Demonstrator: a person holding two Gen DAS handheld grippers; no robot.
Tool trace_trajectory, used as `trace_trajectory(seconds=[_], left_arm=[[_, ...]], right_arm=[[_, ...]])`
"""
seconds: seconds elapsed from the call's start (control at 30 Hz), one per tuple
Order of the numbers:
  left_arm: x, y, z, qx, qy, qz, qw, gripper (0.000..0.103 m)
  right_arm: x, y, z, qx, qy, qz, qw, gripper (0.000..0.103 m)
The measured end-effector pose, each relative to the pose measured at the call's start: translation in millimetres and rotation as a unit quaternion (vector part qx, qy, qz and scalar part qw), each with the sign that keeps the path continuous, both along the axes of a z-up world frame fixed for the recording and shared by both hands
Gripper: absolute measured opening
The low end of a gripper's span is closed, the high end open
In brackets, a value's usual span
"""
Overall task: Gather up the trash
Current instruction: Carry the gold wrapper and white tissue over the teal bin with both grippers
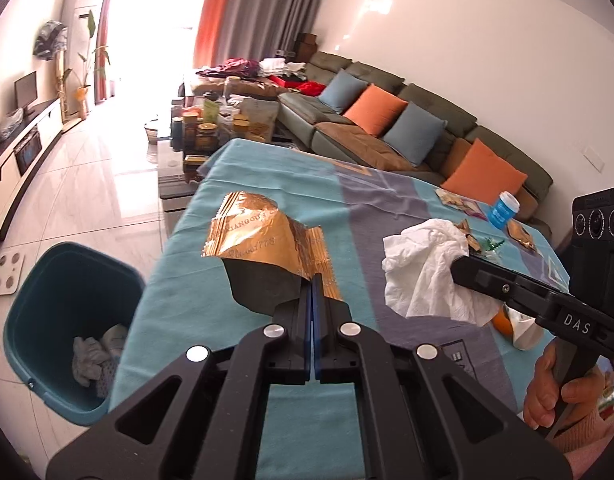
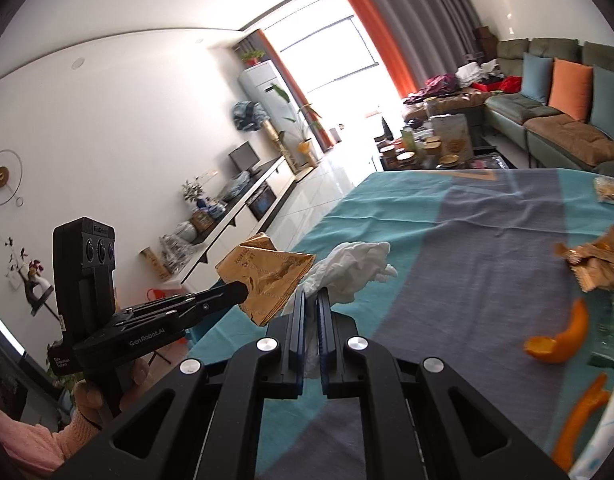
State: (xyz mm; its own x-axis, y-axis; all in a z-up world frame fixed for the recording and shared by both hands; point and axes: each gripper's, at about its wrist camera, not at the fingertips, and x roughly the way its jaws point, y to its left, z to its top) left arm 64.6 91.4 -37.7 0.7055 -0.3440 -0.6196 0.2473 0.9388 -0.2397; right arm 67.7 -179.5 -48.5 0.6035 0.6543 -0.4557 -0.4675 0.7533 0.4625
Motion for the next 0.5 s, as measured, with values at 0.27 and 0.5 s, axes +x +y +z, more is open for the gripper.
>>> trace_trajectory(seconds=[0.27, 0.5], left_arm=[[-20.4, 53.6, 6.4, 0.006, -0.003, 0.048, 0.9988, 0.001], [-33.9, 102.2, 13.1, 0.011, -0.007, 0.089, 0.9959, 0.001]], right_arm=[[6.9, 55.6, 7.9, -0.007, -0.010, 0.061, 0.998, 0.005], [13.5, 95.2, 10.1, -0.013, -0.011, 0.104, 0.994, 0.005]])
